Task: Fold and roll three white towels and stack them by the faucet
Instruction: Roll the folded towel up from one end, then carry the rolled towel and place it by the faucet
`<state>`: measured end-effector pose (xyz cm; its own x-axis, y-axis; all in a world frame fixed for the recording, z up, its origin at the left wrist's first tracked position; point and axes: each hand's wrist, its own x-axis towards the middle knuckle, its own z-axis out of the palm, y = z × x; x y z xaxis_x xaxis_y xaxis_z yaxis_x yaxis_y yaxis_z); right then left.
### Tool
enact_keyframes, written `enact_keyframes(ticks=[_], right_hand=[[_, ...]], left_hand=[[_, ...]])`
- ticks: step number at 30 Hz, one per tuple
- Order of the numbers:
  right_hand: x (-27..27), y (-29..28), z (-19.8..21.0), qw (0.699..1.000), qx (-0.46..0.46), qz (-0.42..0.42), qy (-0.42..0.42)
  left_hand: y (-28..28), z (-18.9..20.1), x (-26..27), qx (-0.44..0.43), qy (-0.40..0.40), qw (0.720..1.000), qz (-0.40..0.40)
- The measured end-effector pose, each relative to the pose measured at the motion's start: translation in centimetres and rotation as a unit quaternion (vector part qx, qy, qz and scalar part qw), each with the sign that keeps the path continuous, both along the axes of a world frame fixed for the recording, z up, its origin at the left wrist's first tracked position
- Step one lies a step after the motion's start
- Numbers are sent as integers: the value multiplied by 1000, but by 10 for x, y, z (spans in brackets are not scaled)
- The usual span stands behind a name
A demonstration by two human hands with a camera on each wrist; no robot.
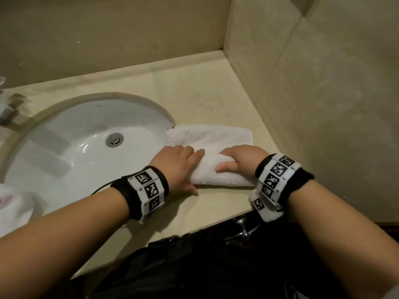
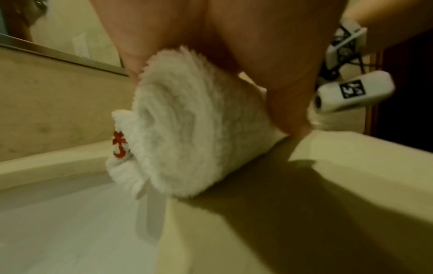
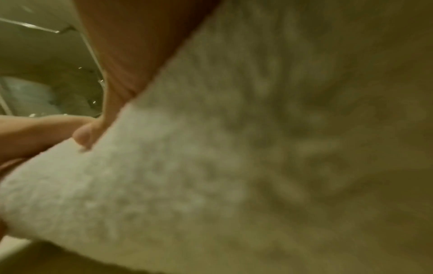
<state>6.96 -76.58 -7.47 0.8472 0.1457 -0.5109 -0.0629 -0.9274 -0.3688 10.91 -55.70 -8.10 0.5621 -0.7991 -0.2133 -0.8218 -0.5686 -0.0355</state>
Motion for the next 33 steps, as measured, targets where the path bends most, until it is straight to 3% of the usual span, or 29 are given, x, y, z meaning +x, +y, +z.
enact_keyframes(ticks=[2, 5, 7, 9, 13, 15, 17, 20, 23, 25, 27, 29, 31, 33], right_hand=[[-2, 0, 1, 997, -34, 30, -60], [-22, -1, -1, 966, -114, 90, -215], [-28, 0, -2, 964, -132, 93, -211], [-19, 1, 1, 973, -128, 67, -180], [9, -1, 14, 999, -23, 14, -37], [15, -2, 16, 1000, 10, -2, 0], [13, -2, 17, 999, -12, 8, -48], [-2, -4, 9, 968, -86, 69, -224], [-10, -2, 2, 968, -136, 68, -202], [0, -4, 5, 985, -93, 25, -146], [12, -10, 12, 999, 22, -20, -43], [19, -13, 17, 996, 82, -34, 18], [21, -11, 19, 999, 37, -19, -14], [19, -9, 18, 989, -63, 5, -137]], left_hand=[[-1, 1, 3, -6, 22, 1000, 5], [-9, 9, 24, -26, 161, 986, 34], [-13, 14, 34, -4, 220, 974, 43], [-13, 16, 33, 4, 195, 980, 35], [-2, 10, 11, -13, 16, 1000, 13], [-3, 8, 8, -6, -3, 1000, 24], [-9, 10, 18, -24, 25, 999, 33], [-15, 18, 44, -18, 137, 989, 46], [-18, 25, 57, 7, 215, 973, 85], [-20, 30, 53, 5, 160, 985, 59], [-17, 29, 45, -14, 22, 1000, -4], [-11, 25, 37, 5, -59, 997, -54], [-10, 23, 38, 53, -50, 996, -46], [-18, 26, 50, 54, 9, 998, -14]])
